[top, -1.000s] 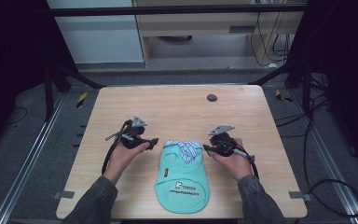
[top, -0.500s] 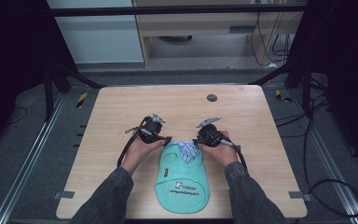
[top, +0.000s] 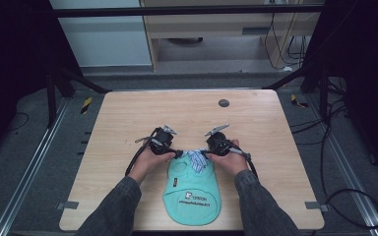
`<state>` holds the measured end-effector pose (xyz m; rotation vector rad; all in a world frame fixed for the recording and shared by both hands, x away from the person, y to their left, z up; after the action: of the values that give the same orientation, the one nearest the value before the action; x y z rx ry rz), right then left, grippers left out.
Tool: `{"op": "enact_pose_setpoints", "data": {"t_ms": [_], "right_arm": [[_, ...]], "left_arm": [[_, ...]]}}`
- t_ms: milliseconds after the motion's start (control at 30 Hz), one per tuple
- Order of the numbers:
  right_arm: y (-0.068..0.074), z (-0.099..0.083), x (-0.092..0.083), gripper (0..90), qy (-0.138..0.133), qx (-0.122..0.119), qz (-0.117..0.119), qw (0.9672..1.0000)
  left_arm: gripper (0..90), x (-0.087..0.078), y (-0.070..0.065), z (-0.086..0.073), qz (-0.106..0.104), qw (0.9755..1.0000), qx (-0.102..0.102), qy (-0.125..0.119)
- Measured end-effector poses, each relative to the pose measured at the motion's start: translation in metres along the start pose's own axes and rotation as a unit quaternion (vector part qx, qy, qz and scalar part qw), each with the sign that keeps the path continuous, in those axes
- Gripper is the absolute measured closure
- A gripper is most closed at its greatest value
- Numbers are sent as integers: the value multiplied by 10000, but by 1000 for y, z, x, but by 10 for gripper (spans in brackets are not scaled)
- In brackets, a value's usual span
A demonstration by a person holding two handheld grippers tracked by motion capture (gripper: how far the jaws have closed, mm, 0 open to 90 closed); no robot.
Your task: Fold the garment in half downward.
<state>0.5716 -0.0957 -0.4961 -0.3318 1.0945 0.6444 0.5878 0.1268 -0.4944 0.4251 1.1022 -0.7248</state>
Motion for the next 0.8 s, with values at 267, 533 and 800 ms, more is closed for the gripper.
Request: {"op": "enact_pose_setpoints", "data": {"t_ms": [267,533,800], "right_arm": [[7,0,-1,767,137,-210,151,9996],[13,2,-8,835,92,-450,106,9989],[15,5,-38,834,-156,-760,10,9970]], "left_arm": [[726,-2,-12,-2,-384,9992,127,-49],[841,-8,-16,-1,-286,9993,242,-44],[846,-41,-23,3,-240,9977,371,-522]]}}
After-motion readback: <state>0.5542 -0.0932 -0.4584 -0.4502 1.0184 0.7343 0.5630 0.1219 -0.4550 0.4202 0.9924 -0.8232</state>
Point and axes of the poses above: each handheld gripper's, and its own axes: x roughly forward along the jaws, z roughly out of its top, y roughly to its left, the point moved 1 cm from there along x, roughly forward along the jaws, and after that the axes turned 13 degrees about y, right-handed, at the moved point
